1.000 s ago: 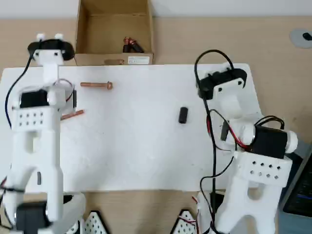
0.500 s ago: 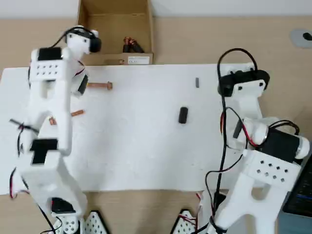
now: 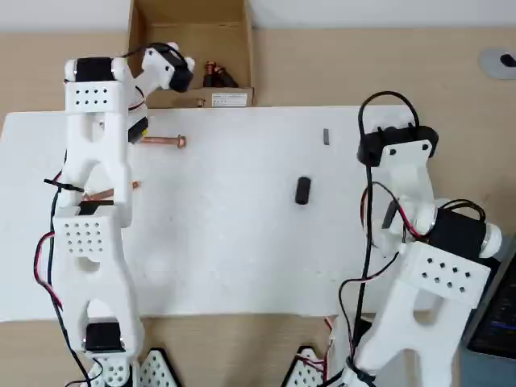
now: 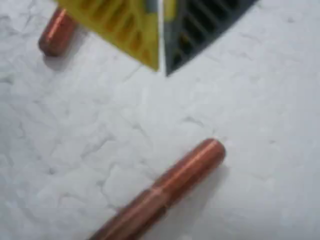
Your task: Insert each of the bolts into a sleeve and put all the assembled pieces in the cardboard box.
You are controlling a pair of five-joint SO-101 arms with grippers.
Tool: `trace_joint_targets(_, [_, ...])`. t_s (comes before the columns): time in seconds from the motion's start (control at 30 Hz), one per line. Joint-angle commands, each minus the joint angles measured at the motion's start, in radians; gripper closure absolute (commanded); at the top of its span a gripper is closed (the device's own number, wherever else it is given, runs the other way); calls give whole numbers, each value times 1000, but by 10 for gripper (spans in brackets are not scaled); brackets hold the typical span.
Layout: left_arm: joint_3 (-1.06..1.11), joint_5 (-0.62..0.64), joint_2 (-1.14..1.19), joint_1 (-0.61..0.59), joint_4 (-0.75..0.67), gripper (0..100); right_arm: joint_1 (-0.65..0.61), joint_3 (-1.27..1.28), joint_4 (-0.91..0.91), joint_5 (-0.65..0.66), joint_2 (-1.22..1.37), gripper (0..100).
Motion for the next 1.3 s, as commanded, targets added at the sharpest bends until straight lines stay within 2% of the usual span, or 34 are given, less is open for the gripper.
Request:
trace_joint_targets(0.0, [-51,-87,2,23,9,993,13,1,-17,-8,-22,988])
trace_joint_targets(0.1, [-51,-140,21,37,8,985,13,1,-17,-8,-22,988])
trace_joint_targets(0.27, [-63,-155,28,63,5,898,13,1,-14,-8,-22,988])
trace_joint_targets(0.47, [-107,-157,33,104,0,893,13,2,-12,-9,-22,988])
trace_joint_targets(0.67, [-109,-157,102,133,-103,893,13,2,-11,-9,-22,988])
trace_joint_targets(1.07, [-110,-157,214,130,-245,895,13,2,-9,-9,-22,988])
trace_joint_targets(1.27, [-110,-157,255,132,-249,897,13,2,-9,-9,-22,988])
